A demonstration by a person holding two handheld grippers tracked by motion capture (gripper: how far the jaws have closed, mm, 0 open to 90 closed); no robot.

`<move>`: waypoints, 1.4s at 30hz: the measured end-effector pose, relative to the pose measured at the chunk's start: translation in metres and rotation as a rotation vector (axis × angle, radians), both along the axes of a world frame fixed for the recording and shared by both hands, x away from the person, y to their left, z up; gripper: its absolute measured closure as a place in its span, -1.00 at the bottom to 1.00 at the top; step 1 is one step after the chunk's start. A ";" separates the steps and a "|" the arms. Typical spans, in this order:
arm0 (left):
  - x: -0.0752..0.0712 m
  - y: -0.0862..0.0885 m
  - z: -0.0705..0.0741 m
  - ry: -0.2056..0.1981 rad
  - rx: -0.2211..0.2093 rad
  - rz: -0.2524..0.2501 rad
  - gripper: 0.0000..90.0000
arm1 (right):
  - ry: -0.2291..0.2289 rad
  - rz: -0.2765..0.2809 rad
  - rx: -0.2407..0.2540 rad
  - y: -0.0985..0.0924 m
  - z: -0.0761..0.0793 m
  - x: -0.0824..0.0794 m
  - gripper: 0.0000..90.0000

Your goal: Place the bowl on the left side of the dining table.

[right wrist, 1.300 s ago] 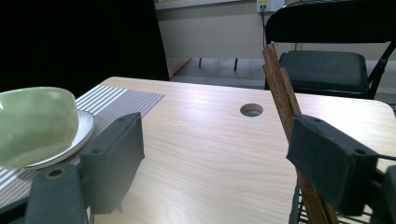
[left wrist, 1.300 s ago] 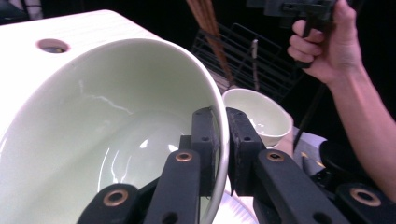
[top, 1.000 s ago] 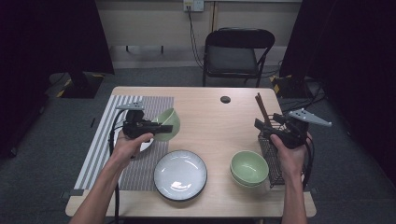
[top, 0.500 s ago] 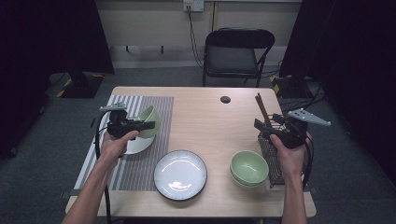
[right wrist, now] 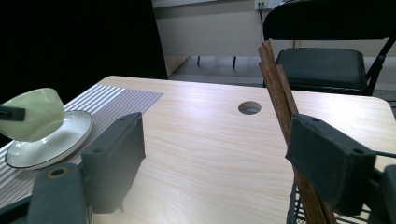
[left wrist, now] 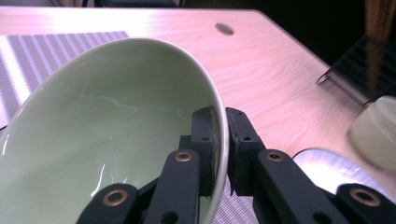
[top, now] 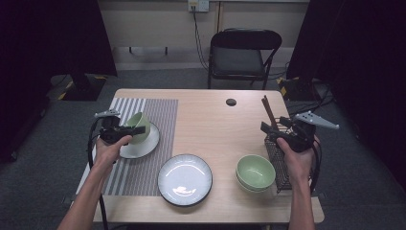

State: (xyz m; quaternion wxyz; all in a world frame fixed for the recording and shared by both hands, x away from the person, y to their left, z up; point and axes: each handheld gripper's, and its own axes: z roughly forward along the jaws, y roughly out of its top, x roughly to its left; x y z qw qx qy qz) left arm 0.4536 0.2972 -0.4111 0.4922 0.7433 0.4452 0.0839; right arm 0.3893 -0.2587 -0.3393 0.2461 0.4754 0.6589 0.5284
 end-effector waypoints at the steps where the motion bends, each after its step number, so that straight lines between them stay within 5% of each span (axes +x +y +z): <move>1: 0.000 0.001 -0.002 -0.001 0.008 0.005 0.85 | -0.001 0.000 -0.001 0.000 0.000 0.000 -0.60; 10: 0.004 0.007 -0.015 0.026 0.054 0.022 0.84 | 0.004 -0.001 -0.002 -0.001 -0.001 0.001 -0.60; 24: 0.003 -0.007 -0.025 0.009 0.105 -0.034 0.84 | 0.010 -0.008 0.003 -0.002 -0.002 0.002 -0.59; 33: -0.001 -0.022 -0.035 0.016 0.199 -0.044 0.78 | 0.011 -0.013 0.002 -0.004 -0.002 0.001 -0.58; 42: -0.002 -0.016 -0.040 0.038 0.184 -0.058 0.72 | 0.005 0.000 0.000 -0.001 -0.002 0.001 -0.58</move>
